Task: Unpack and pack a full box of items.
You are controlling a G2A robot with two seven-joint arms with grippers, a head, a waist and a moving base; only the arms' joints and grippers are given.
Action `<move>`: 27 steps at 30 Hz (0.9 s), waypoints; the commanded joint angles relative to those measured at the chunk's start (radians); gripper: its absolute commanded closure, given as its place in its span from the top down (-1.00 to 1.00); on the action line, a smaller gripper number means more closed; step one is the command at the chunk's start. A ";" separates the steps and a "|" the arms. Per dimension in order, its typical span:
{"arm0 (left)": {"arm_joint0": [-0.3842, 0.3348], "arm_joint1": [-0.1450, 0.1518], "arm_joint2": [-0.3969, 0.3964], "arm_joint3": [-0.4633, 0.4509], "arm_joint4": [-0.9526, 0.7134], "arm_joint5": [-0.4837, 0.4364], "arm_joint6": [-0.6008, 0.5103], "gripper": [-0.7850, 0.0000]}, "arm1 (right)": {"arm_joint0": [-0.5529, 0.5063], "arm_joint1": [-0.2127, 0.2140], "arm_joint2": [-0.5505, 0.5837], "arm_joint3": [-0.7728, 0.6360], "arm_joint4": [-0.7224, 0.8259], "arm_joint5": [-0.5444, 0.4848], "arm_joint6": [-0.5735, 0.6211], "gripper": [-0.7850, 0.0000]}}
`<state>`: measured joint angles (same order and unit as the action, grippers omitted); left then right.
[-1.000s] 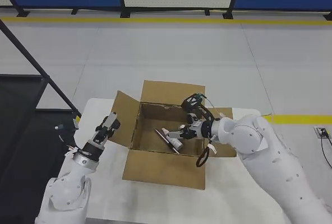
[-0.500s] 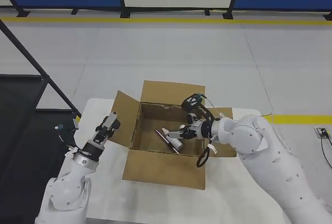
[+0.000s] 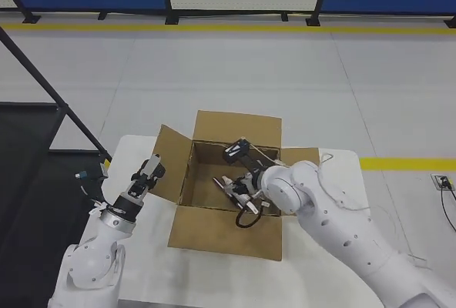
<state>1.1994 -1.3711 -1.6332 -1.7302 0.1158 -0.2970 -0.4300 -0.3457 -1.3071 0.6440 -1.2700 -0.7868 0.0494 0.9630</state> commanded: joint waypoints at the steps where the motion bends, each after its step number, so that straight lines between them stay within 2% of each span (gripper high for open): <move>1: 0.013 0.002 -0.006 -0.009 0.002 -0.002 0.014 1.00 | 0.035 -0.021 -0.021 0.072 0.021 -0.006 0.003 1.00; 9: 0.022 0.005 -0.015 -0.018 -0.018 -0.001 0.027 1.00 | 0.130 -0.111 -0.096 0.366 0.091 -0.074 -0.046 1.00; 14: 0.022 0.005 -0.015 -0.018 -0.018 -0.001 0.027 1.00 | 0.154 -0.165 -0.147 0.453 0.064 0.003 -0.044 1.00; 18: 0.022 0.005 -0.015 -0.018 -0.018 -0.001 0.027 1.00 | 0.169 -0.198 -0.160 0.515 0.071 0.005 -0.059 1.00; 20: 0.022 0.005 -0.015 -0.018 -0.018 -0.001 0.027 1.00 | 0.175 -0.210 -0.161 0.547 0.077 -0.007 -0.066 0.81; 23: 0.022 0.005 -0.015 -0.018 -0.018 -0.001 0.027 1.00 | 0.182 -0.227 -0.165 0.590 0.075 -0.013 -0.068 0.19; 24: 0.022 0.005 -0.015 -0.018 -0.018 -0.001 0.027 1.00 | 0.184 -0.233 -0.167 0.600 0.074 -0.015 -0.067 0.08; 27: 0.022 0.005 -0.015 -0.018 -0.018 -0.001 0.027 1.00 | 0.189 -0.248 -0.169 0.633 0.073 -0.023 -0.064 -0.05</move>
<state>1.2211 -1.3656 -1.6481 -1.7481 0.0981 -0.2978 -0.4026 -0.1582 -1.5510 0.4748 -0.6466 -0.7142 0.0288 0.8992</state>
